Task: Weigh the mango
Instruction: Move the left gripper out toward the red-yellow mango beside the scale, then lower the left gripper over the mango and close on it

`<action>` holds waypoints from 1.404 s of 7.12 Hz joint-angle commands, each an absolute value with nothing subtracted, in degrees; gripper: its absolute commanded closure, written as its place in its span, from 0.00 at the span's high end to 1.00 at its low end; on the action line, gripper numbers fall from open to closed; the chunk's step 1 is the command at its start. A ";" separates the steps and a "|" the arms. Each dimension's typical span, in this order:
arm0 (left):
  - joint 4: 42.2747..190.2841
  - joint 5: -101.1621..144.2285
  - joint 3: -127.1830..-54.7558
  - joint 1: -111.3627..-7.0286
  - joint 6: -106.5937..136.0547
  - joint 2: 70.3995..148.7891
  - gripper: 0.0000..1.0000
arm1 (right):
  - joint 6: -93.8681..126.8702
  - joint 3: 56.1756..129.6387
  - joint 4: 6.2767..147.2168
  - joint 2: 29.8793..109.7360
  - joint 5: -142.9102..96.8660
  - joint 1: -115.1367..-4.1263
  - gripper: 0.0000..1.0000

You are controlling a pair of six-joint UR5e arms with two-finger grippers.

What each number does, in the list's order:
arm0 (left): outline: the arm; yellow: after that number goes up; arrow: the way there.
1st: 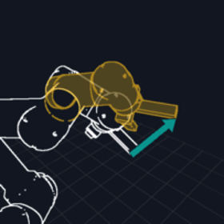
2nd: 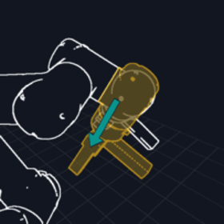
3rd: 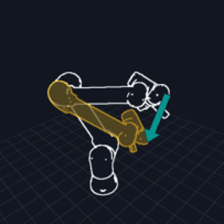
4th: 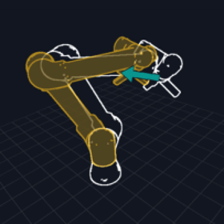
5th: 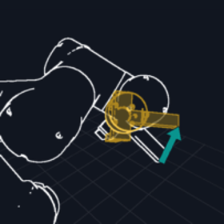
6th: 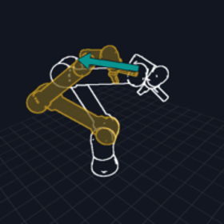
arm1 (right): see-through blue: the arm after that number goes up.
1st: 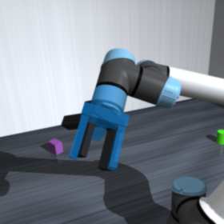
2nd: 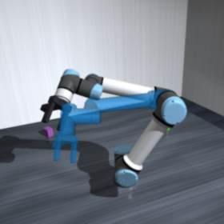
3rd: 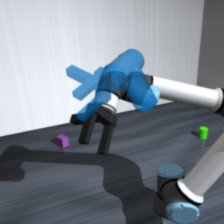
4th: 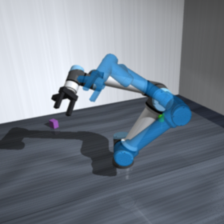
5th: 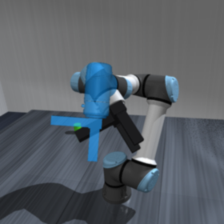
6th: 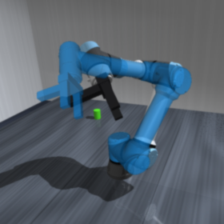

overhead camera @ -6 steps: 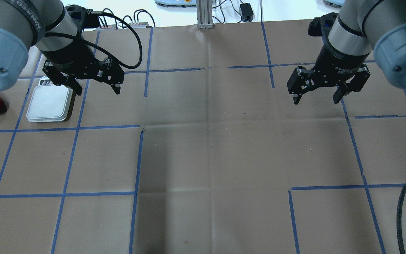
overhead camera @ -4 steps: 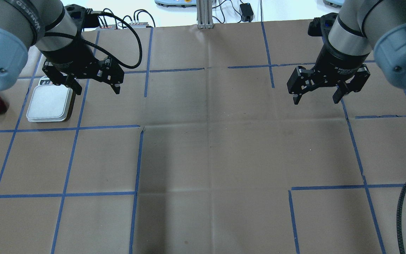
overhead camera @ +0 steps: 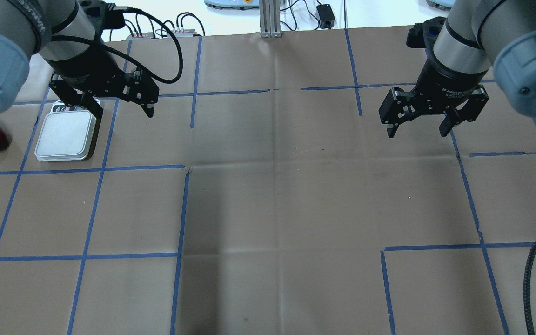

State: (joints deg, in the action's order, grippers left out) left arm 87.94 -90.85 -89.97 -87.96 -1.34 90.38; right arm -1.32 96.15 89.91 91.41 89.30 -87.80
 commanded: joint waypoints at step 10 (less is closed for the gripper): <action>80.54 -90.44 -62.68 -46.24 -42.36 123.18 1.00 | -1.32 96.15 89.91 91.41 89.30 -87.80 1.00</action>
State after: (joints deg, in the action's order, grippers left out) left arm 82.93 -90.25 -65.98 -47.68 -41.14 117.67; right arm -1.32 96.15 89.88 91.43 89.30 -87.80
